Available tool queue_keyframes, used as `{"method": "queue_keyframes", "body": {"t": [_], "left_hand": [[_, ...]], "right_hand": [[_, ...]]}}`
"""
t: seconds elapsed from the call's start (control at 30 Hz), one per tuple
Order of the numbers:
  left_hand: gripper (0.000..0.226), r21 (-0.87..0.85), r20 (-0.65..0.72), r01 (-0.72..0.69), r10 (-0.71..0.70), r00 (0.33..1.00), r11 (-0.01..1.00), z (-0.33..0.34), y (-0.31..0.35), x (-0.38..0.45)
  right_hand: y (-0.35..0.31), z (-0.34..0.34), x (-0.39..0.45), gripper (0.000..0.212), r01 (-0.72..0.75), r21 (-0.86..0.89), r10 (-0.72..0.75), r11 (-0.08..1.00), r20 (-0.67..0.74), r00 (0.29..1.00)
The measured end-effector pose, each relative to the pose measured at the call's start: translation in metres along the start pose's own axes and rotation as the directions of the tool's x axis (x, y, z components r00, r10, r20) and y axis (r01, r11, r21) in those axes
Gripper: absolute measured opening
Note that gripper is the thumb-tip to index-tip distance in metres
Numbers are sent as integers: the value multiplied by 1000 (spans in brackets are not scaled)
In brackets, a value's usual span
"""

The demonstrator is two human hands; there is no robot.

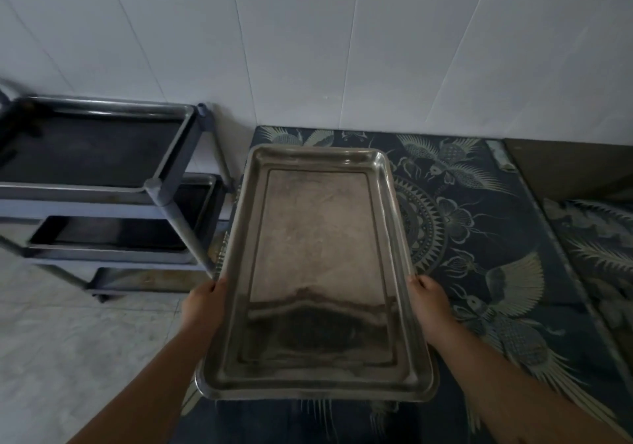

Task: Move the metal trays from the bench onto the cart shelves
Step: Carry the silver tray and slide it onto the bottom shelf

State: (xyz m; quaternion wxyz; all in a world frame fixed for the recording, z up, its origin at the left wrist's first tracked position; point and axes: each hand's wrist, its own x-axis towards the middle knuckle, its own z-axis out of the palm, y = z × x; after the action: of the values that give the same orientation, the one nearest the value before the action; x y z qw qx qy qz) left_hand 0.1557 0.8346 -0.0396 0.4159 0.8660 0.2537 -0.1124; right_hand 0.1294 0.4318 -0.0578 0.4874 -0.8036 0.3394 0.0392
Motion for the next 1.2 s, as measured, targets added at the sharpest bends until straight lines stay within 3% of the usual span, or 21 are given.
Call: {"method": "queue_keyframes", "body": {"t": [0.27,0.53,0.77,0.97,1.2], "left_hand": [[46,-131,-148,-10,-10,989,991,-16,-18,-59],[47,-255,-220,-6,-52,974,967,-74,-68,-87],[52,-260,-343,10,-102,934,966,-170,-147,-109],[47,-377,-369,47,-197,909,925,-262,-249,-147],[49,-416,-532,177,-397,748,892,-341,-365,-210]], "right_hand": [[-20,-17,-23,30,168,-55,-167,984,28,986],[-52,23,-68,24,308,-36,-305,951,71,950],[-86,105,-141,29,397,-49,-391,916,100,915],[-104,200,-232,31,477,-50,-455,878,226,861],[-120,327,-333,30,543,-25,-474,839,456,753]]}}
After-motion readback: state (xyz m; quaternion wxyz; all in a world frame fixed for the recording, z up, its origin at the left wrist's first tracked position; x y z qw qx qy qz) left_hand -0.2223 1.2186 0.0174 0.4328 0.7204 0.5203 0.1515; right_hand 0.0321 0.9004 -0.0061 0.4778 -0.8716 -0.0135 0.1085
